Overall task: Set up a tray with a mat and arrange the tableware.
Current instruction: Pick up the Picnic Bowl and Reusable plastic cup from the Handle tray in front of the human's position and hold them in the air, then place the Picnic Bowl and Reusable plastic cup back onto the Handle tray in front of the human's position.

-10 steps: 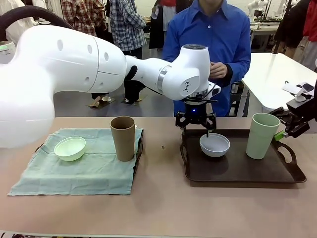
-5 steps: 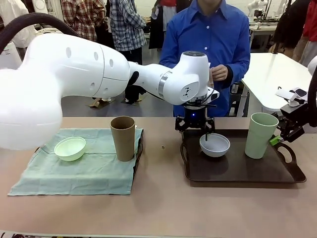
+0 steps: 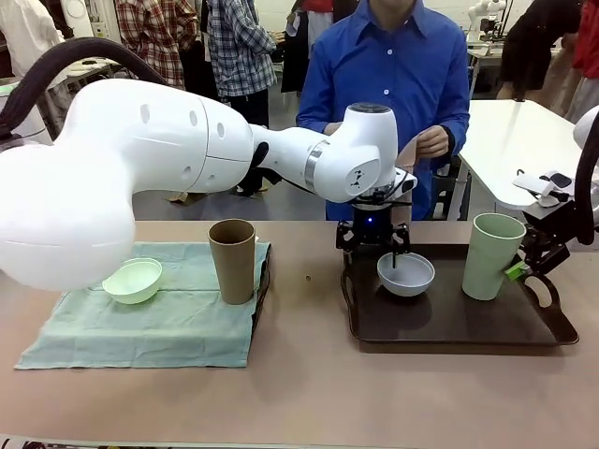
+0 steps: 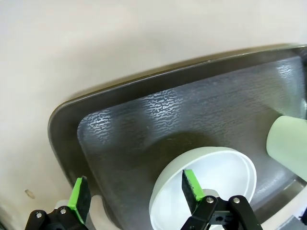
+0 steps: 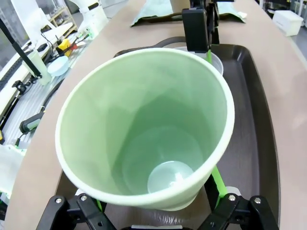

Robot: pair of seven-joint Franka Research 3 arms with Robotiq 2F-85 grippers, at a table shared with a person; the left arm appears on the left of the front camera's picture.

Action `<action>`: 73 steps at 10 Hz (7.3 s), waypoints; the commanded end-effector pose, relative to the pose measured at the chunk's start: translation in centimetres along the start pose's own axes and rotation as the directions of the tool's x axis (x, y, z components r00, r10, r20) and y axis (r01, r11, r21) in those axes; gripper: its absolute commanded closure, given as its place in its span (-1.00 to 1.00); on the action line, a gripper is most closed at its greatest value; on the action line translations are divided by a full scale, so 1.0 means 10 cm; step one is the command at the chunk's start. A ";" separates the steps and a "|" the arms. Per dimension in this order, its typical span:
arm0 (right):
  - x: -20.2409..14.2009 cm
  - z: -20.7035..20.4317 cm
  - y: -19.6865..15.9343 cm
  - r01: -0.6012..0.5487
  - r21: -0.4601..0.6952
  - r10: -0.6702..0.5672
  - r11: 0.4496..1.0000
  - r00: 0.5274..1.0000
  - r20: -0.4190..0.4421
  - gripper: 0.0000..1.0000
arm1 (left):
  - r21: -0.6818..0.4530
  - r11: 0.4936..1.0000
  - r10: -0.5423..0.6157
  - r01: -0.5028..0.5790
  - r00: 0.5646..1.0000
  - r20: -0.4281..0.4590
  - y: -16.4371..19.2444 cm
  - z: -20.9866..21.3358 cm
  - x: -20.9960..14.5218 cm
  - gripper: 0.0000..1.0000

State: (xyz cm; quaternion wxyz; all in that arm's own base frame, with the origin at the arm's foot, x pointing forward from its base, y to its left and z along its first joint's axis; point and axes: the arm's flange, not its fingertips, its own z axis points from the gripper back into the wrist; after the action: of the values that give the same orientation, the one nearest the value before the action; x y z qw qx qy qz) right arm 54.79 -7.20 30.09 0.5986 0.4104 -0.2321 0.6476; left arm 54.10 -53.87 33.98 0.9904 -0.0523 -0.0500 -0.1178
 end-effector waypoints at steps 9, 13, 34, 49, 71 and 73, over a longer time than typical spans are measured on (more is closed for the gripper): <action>0.05 -0.13 0.05 -0.057 0.008 0.057 0.998 0.998 -0.022 1.00 | -0.048 0.998 0.046 -0.051 0.994 -0.095 -0.16 -0.07 -0.02 1.00; 0.03 -0.12 0.07 -0.068 0.001 0.068 0.998 0.997 -0.023 0.45 | -0.036 0.998 0.044 -0.048 0.995 -0.085 -0.17 -0.04 -0.07 1.00; 1.79 0.94 1.56 -0.311 -0.142 0.294 0.940 0.947 -0.130 1.00 | -0.122 0.986 -0.086 0.114 0.972 0.218 -0.57 2.10 -0.86 1.00; 1.79 0.94 1.56 -0.311 -0.142 0.294 0.940 0.947 -0.130 1.00 | -0.122 0.986 -0.086 0.114 0.972 0.218 -0.57 2.10 -0.86 1.00; 0.94 0.64 0.91 -0.339 -0.149 0.343 0.929 0.940 0.000 -0.68 | -0.298 0.954 0.004 0.028 0.994 0.105 -0.11 1.30 -0.73 0.87; 0.77 0.54 0.76 -0.294 -0.159 0.298 0.943 0.954 0.006 -0.68 | -0.278 0.960 0.026 -0.014 0.999 0.039 0.01 1.01 -0.73 0.87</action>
State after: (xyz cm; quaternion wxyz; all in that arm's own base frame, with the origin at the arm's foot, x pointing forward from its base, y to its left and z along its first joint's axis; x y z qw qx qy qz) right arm 48.30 -8.43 40.84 0.5163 0.3379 -0.3412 0.7091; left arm 46.76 -52.03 43.80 0.9741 -0.1851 -0.0666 -0.1112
